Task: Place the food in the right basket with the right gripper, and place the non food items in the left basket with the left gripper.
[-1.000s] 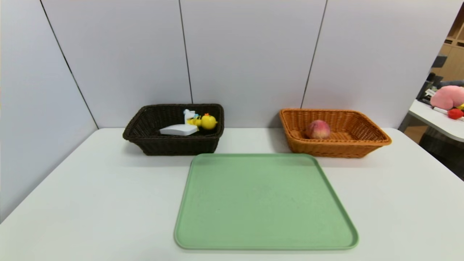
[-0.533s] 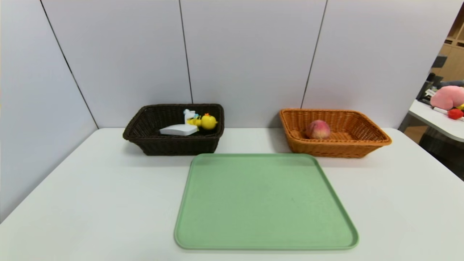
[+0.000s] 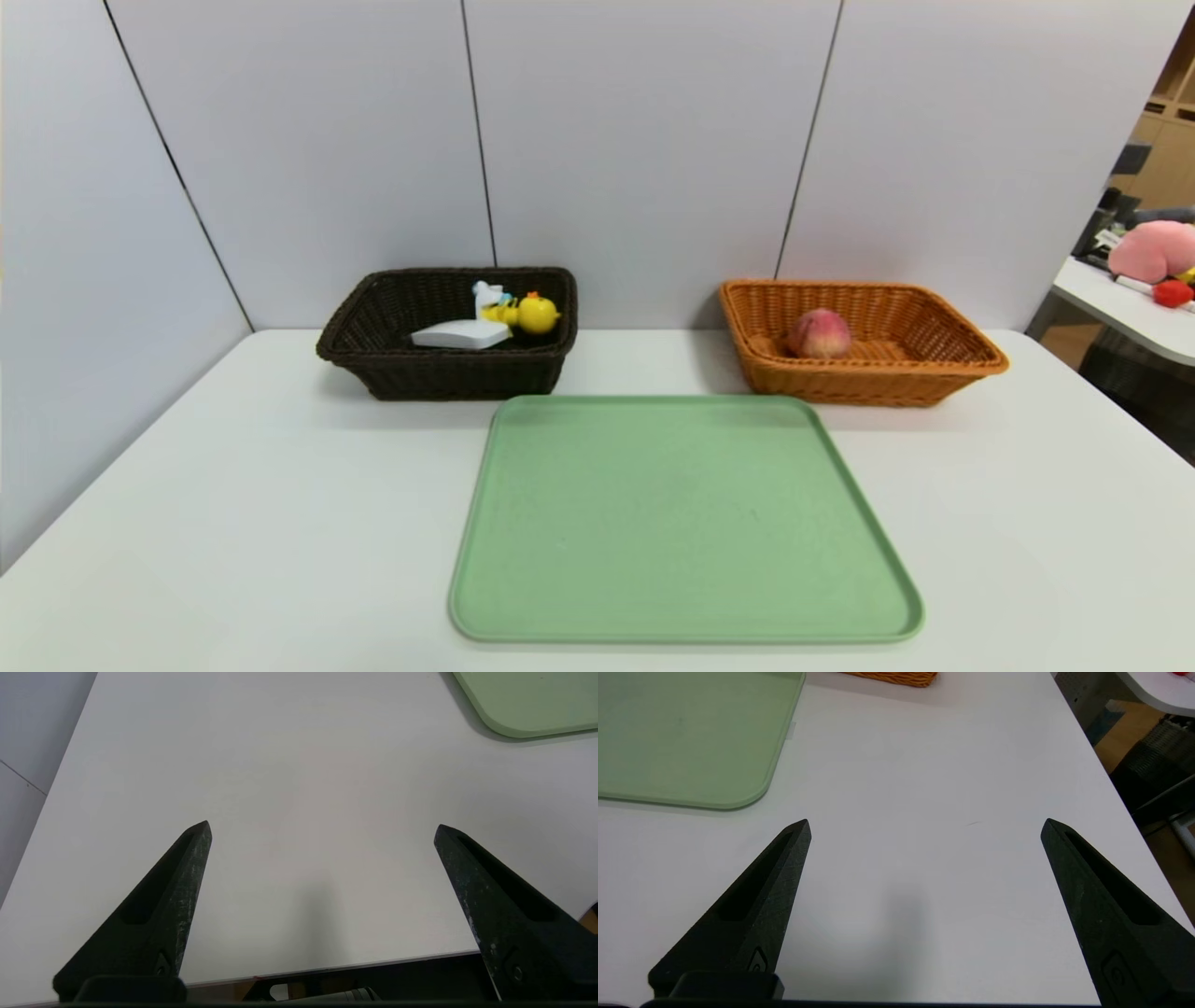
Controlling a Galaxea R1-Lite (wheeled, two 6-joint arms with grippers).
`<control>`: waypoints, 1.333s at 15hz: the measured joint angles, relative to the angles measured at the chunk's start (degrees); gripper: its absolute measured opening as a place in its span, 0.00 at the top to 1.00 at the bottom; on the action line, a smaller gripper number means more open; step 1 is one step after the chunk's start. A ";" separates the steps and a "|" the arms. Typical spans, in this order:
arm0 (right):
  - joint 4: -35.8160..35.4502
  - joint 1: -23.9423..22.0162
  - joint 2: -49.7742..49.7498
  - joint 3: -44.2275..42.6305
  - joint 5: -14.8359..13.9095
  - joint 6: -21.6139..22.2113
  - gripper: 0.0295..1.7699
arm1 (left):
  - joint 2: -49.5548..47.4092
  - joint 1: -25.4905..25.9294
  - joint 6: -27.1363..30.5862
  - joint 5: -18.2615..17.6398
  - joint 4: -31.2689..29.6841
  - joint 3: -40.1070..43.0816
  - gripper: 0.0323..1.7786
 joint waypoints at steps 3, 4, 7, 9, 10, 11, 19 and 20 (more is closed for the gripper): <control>3.36 0.72 -3.56 0.09 0.04 -0.05 0.04 | -2.69 -0.11 0.02 -0.28 0.27 0.18 0.05; 5.24 0.89 -5.62 -0.02 0.20 -0.05 0.04 | -3.52 -0.11 0.02 -0.22 0.30 0.22 0.05; 7.96 1.16 -10.30 -0.18 1.55 0.28 0.04 | -4.79 -0.20 0.02 0.28 0.02 0.38 0.05; 7.56 1.19 -11.54 0.65 1.57 0.17 0.04 | -5.07 -0.20 0.00 0.33 -0.15 0.52 0.05; 7.00 1.22 -11.90 1.35 1.55 -0.02 0.04 | -5.12 -0.20 0.00 0.79 -0.39 0.94 0.05; 6.03 1.22 -12.13 2.13 1.55 -0.30 0.04 | -5.12 -0.24 0.00 1.99 -0.91 1.66 0.05; -23.81 1.19 -12.56 16.15 1.74 -3.41 0.04 | -5.14 -0.30 0.26 5.90 -38.23 21.39 0.05; -24.36 1.19 -12.56 16.68 1.99 -2.80 0.04 | -5.14 -0.30 0.20 5.81 -39.63 22.14 0.05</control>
